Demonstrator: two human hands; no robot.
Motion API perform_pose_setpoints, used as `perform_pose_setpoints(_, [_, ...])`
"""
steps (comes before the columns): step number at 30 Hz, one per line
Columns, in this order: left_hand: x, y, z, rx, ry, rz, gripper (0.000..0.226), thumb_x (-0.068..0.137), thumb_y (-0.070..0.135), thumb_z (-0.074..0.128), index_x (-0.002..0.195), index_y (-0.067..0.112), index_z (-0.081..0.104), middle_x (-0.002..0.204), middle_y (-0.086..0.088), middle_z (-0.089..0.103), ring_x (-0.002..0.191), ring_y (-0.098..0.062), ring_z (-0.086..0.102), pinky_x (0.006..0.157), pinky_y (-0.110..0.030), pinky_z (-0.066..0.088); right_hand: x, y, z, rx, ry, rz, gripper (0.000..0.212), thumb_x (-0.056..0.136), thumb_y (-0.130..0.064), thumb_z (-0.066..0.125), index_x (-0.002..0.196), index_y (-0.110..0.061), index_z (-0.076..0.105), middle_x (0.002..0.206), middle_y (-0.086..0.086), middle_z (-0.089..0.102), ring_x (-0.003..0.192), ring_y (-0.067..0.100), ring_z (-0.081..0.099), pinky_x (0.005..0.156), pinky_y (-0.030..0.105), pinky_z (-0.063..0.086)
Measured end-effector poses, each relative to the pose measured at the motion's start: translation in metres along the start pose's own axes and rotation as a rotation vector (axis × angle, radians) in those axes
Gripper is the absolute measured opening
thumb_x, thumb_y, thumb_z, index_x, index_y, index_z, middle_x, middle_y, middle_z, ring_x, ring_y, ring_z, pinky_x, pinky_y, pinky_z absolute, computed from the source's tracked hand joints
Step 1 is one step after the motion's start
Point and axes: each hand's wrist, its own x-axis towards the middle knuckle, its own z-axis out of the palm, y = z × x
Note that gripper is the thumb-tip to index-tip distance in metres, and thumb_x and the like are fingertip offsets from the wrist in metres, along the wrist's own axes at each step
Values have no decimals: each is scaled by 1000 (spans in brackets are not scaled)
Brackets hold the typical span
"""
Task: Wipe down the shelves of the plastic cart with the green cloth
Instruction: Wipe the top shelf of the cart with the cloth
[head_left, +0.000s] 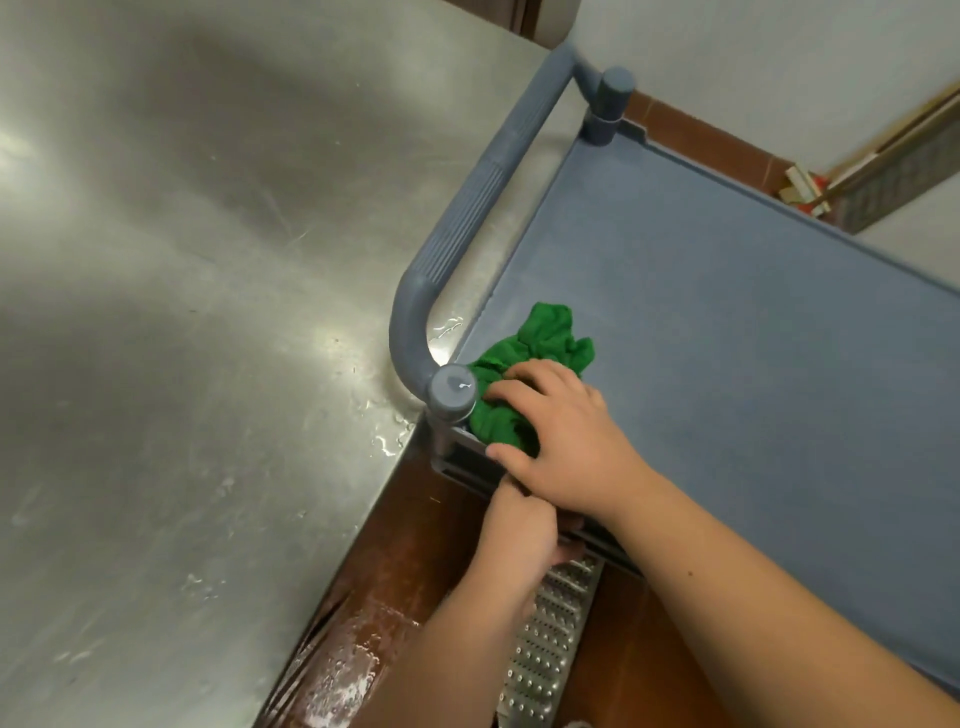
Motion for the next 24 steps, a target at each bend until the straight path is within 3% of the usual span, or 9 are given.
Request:
perform_pose_setpoints(8, [-11, -16, -1, -16, 40, 58, 31, 94, 2, 39, 120, 11, 53, 114, -20, 66, 97, -31, 70, 70, -42, 61, 10, 5, 2, 72, 12, -16, 38, 83, -27, 63, 121, -30, 63, 121, -4, 51, 111, 28, 43, 91, 52, 47])
perform_pose_setpoints(14, [-36, -28, 12, 30, 95, 141, 23, 98, 5, 38, 116, 6, 53, 111, -14, 65, 98, -26, 68, 67, -33, 60, -41, 5, -29, 195, 327, -14, 36, 76, -21, 60, 111, -27, 66, 111, -6, 56, 108, 26, 49, 95, 41, 45])
perform_pose_setpoints(16, [-43, -42, 19, 67, 128, 148, 23, 97, 5, 38, 115, 4, 53, 113, -17, 64, 101, -29, 66, 70, -37, 61, -73, 7, -36, 196, 356, -23, 36, 75, -20, 59, 109, -27, 66, 110, -7, 56, 107, 24, 48, 96, 39, 44])
perform_pose_setpoints(21, [-60, -91, 40, 11, 170, 191, 27, 92, -1, 39, 113, 2, 55, 108, -27, 67, 99, -40, 69, 83, -61, 54, -168, 28, -17, 185, 339, -45, 36, 77, -21, 59, 111, -27, 65, 113, -9, 55, 114, 22, 46, 98, 43, 44])
perform_pose_setpoints(24, [-71, -129, 51, -4, 139, 198, 28, 89, 1, 46, 113, 4, 60, 109, -29, 68, 103, -43, 66, 88, -60, 51, -227, 41, 3, 206, 333, -41, 36, 77, -20, 61, 113, -26, 66, 114, -10, 55, 115, 19, 45, 101, 41, 43])
